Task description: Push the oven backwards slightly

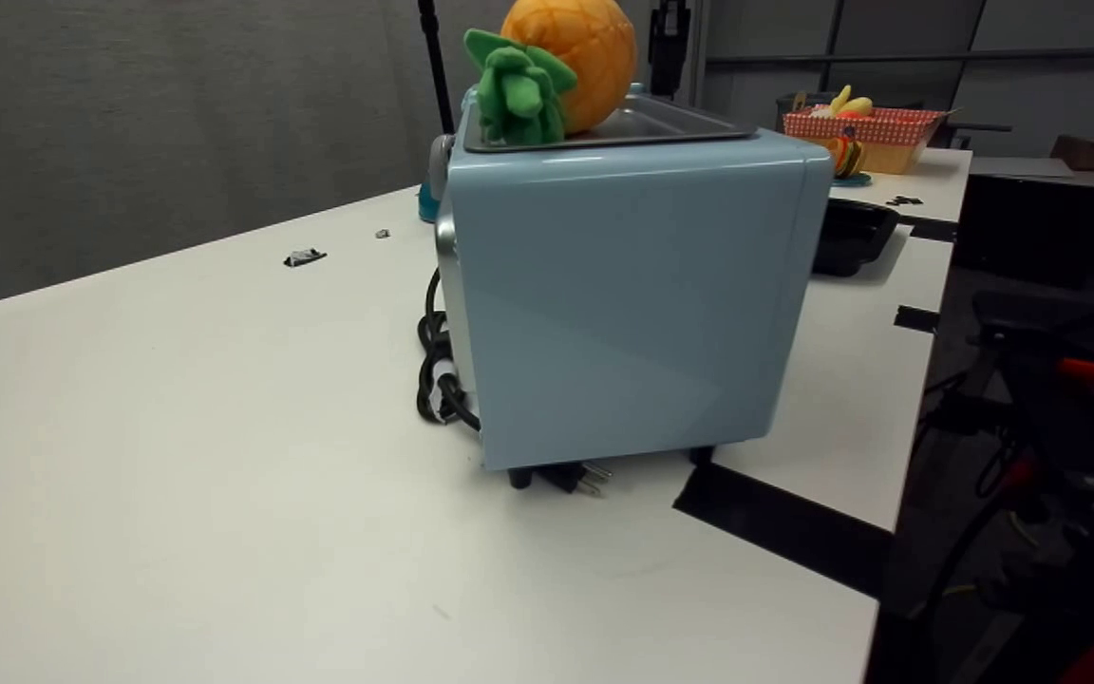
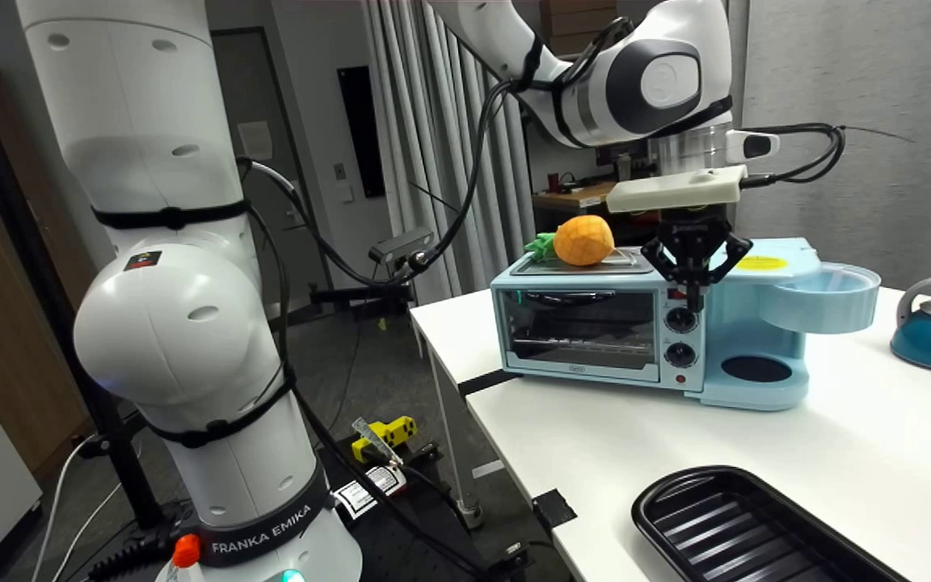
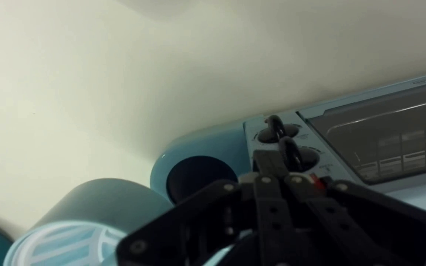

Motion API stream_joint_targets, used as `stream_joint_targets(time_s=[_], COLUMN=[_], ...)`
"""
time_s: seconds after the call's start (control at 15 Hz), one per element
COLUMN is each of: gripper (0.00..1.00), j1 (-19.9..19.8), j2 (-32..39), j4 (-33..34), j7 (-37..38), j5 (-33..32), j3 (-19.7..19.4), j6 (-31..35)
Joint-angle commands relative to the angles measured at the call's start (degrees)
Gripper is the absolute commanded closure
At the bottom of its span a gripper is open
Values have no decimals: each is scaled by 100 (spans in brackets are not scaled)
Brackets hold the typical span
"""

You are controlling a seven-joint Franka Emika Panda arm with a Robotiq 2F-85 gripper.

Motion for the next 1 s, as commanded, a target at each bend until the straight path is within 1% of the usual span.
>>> stream_joint_targets(time_s=[0.0,0.47,0.73,0.93], gripper=[100,100,100,100], j1=[-96,-146,-182,-187], j2=[225,179,47,-84], j4=[322,284,194,123], j7=[-9,-32,-146,-143], j5=[184,210,490,580], j3=[92,93,113,111], j6=[207,156,59,46])
